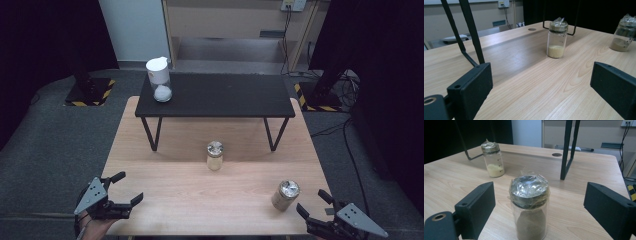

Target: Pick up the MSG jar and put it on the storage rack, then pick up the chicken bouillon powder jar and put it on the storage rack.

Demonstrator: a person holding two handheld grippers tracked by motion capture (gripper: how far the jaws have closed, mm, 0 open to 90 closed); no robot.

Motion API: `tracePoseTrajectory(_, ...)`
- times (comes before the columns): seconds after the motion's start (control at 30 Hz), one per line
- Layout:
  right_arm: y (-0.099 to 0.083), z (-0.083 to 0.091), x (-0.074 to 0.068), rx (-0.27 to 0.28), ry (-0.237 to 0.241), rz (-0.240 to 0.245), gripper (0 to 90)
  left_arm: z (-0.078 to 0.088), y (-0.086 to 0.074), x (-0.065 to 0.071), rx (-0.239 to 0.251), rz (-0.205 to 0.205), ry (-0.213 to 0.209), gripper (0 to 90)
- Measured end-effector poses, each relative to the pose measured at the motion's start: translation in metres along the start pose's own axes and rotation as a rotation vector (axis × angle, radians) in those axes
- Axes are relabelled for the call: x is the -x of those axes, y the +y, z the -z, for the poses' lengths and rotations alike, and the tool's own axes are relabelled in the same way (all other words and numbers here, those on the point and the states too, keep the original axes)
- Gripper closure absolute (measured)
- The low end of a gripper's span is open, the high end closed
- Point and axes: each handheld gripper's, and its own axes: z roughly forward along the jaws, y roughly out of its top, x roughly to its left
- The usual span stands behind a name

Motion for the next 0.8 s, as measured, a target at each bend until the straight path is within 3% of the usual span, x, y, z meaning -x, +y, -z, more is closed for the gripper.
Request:
tracePoseTrajectory(0.4, 0.0003, 0.0003, -0.0005, -0.003, 0.000, 0.000, 10.8, 0.0001, -0.0010, -0.0027, -0.003, 0.006, -0.023, 3.0)
tracePoseTrajectory(0.8, 0.0003, 0.0001, -0.0004, 0.001, -0.002, -0.003, 10.4, 0.0007, -0.0014, -0.0025, -0.005, 0.004, -0.017, 3.0)
